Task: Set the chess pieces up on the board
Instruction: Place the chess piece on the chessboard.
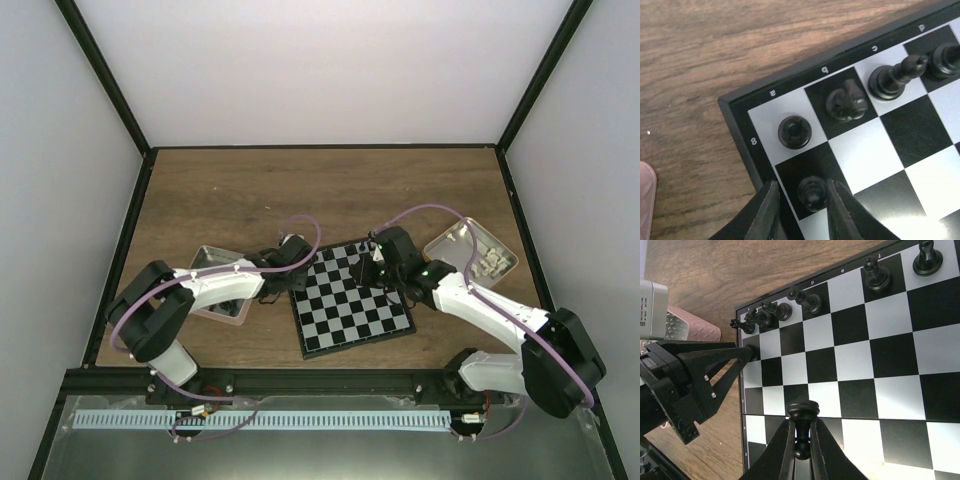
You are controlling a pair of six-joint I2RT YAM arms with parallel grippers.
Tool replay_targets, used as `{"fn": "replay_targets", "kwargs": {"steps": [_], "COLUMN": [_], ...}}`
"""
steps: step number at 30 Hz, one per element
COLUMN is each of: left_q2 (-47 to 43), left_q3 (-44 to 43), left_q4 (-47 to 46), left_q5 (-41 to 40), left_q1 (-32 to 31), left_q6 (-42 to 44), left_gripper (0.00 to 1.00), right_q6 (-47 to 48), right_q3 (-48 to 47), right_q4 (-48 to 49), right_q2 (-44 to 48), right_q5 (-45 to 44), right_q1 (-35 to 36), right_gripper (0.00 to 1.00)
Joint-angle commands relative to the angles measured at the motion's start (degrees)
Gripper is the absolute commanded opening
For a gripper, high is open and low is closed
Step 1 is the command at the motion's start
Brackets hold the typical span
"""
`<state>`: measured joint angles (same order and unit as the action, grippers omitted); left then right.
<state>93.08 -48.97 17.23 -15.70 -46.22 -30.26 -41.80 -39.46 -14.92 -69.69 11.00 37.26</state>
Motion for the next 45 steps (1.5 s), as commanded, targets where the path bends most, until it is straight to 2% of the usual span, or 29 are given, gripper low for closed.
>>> {"fn": "replay_targets", "kwargs": {"steps": [1,8,13,15,19,22,26,30,35,39,43,45], "left_q2": [-0.51,-8.82,-17.34,-20.16,-24.85,-27.42,-30.87,-32.51,-31.17,-29.74,-29.61,-29.62], "left_q3": [-0.68,-0.8,-0.6,-1.89,-2.77,-1.14,2.49,7.2,10.18,10.54,10.72,10.77], "left_q4": [2.5,5.83,5.63,5.56,0.6,-4.84,-11.31,-19.65,-27.06,-30.2,-31.74,-32.22], "left_q5": [-1.03,2.3,5.08,10.18,25.55,35.34,43.83,49.36,52.8,54.48,55.28,55.77], "left_q1": [-0.17,-0.16,-0.1,0.2,1.32,2.45,5.81,9.64,10.49,10.69,10.88,10.88], "left_q6": [-0.6,-2.24,-4.12,-4.8,-6.74,-9.19,-14.16,-22.16,-28.97,-30.57,-31.45,-31.77], "left_gripper": [0.32,0.4,0.46,0.54,0.67,0.73,0.77,0.74,0.58,0.46,0.4,0.32], "right_q6": [-0.91,3.22,11.78,16.08,21.51,23.86,24.0,21.95,19.5,19.06,19.37,19.25], "right_q3": [-0.57,-1.68,-2.51,-1.82,-1.48,-3.45,-4.3,-3.46,-2.16,-2.34,-2.45,-2.38], "right_q4": [0.62,-0.72,2.33,6.49,13.64,14.93,17.64,22.84,29.19,30.83,30.75,30.76], "right_q2": [0.68,0.67,0.03,0.87,3.5,3.61,3.59,4.24,4.85,3.85,3.15,2.98], "right_q5": [1.56,6.43,19.46,25.09,33.15,34.91,34.7,34.51,33.25,32.98,32.37,31.64], "right_q1": [-0.3,-0.35,-0.34,-0.34,-0.34,-0.34,-0.34,-0.34,-0.34,-0.34,-0.34,-0.34], "right_gripper": [0.01,0.01,0.01,0.01,0.01,0.01,0.01,0.01,0.01,0.01,0.01,0.01]}}
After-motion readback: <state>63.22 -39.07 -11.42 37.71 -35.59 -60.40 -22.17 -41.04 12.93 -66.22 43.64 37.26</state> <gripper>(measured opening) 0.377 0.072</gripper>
